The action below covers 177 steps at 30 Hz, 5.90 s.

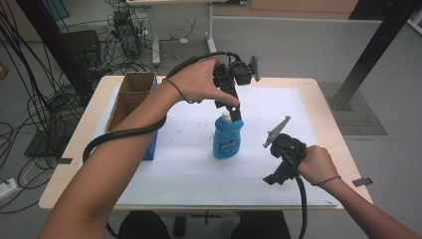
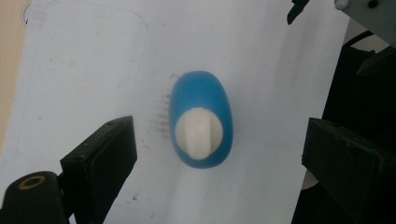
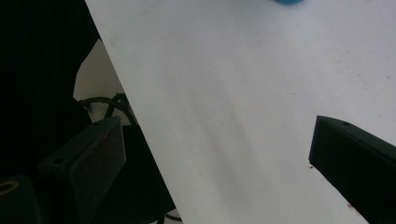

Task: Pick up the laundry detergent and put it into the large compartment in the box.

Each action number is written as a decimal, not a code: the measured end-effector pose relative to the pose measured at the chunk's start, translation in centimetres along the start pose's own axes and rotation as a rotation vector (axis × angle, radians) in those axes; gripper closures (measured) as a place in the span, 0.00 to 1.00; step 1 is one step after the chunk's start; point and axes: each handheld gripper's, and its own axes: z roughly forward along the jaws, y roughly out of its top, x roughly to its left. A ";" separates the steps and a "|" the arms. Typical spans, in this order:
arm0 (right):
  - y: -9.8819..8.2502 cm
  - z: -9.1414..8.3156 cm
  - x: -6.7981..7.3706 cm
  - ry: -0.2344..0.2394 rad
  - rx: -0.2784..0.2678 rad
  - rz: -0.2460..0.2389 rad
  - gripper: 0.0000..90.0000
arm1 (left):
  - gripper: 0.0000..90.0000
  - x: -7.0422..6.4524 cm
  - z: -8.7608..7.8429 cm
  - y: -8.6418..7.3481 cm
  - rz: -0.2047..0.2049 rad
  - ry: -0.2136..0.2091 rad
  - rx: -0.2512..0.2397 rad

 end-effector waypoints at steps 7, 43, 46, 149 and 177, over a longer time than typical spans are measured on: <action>-0.1 0.2 0.0 0.007 0.000 0.005 0.04 | 0.12 0.1 1.1 0.0 0.008 -0.009 0.012; -0.2 0.9 -0.2 0.021 -0.004 0.004 0.04 | 0.12 0.8 5.3 -1.0 -0.019 -0.032 0.013; -0.2 1.2 -0.2 0.026 -0.004 -0.004 0.04 | 0.12 0.9 5.7 -1.3 -0.025 -0.037 0.012; 0.0 1.3 -0.3 0.030 -0.010 0.004 0.04 | 0.12 1.4 7.6 -2.0 -0.057 -0.074 -0.015; 0.0 1.3 -0.4 0.034 -0.007 0.000 0.04 | 0.12 1.4 7.6 -2.2 -0.064 -0.084 -0.018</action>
